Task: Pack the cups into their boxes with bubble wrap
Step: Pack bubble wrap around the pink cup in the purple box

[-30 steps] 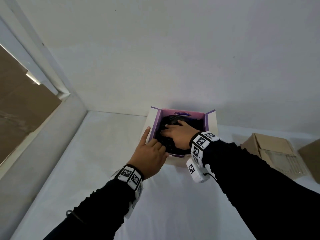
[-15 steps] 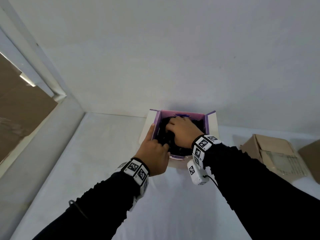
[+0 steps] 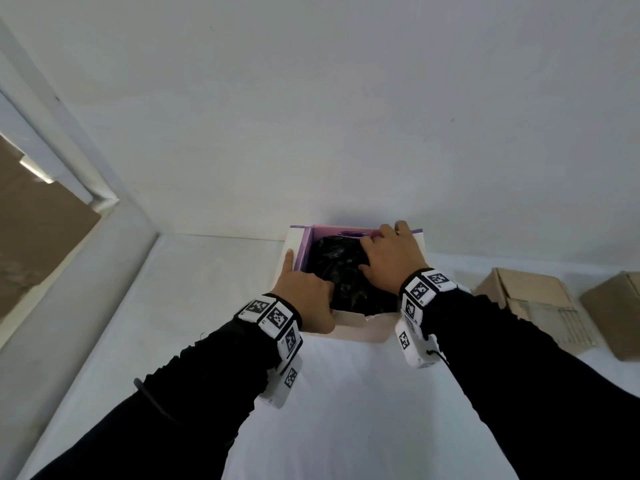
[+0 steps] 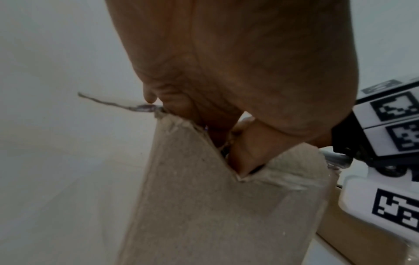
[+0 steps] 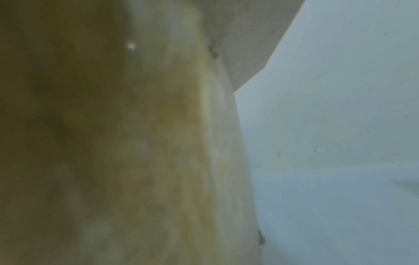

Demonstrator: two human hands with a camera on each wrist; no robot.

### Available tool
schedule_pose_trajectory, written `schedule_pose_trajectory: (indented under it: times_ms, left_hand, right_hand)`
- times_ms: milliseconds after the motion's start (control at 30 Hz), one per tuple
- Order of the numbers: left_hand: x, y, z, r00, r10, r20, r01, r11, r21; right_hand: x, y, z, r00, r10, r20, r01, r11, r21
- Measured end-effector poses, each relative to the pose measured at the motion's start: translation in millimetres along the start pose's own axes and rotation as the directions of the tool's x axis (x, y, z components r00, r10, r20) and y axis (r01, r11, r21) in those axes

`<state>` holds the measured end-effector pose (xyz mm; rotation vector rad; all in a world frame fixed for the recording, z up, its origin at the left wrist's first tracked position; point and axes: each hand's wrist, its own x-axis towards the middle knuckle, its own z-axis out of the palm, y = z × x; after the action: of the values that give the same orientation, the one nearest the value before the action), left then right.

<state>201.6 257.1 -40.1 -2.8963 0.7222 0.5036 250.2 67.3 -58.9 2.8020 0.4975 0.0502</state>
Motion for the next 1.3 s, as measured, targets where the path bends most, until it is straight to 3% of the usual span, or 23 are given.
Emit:
schedule_pose_trajectory:
  times_ms: [233,367,467,633,733,800,867,933,1033,1167,1300]
  left_hand:
    - [-4,4,8,1.0,0.0,0.027,0.0,1.0,-0.015]
    - [-13,5,10,1.0,0.014,0.008,-0.014,0.999,-0.031]
    - [-21,10,15,0.999,0.012,-0.043,-0.012,1.0,0.012]
    - [-32,8,36,0.968,0.079,-0.239,-0.047,0.99,0.134]
    - [-36,10,32,0.987,0.077,-0.143,-0.05,0.982,0.185]
    - [-35,13,22,0.99,0.09,-0.105,-0.071,0.983,0.168]
    - [-29,11,13,0.992,0.074,-0.097,-0.07,0.996,0.049]
    - [-20,3,4,0.983,0.048,-0.175,-0.056,0.998,-0.038]
    - [-1,-13,-8,0.957,0.033,-0.287,-0.021,0.999,0.045]
    - [19,-23,-8,0.988,-0.017,-0.152,0.044,0.983,0.179]
    - [31,-25,1,0.992,0.016,-0.123,0.02,0.958,0.285]
  right_hand:
    - [-10,-4,4,0.984,0.027,0.178,-0.027,1.0,0.0]
    - [-31,-3,-4,0.999,0.003,0.044,-0.006,0.998,0.068]
    - [-53,-3,-2,0.989,-0.093,-0.119,0.114,0.976,0.184]
    - [-86,-7,-3,0.974,-0.224,0.018,0.216,0.954,0.206]
    - [-93,-12,-6,0.966,-0.252,0.054,0.239,0.954,0.181]
    - [-91,-16,-10,0.964,-0.241,0.109,0.213,0.952,0.221]
    - [-84,-16,-15,0.97,-0.206,0.125,0.158,0.936,0.316]
    - [-74,-10,-24,0.988,-0.125,0.087,0.068,0.874,0.481]
    - [-50,-2,-36,0.998,-0.018,0.06,-0.024,0.781,0.625]
    - [-7,0,-37,0.973,-0.045,0.228,-0.086,0.84,0.535]
    - [13,-8,-18,0.934,-0.063,0.353,-0.107,0.89,0.443]
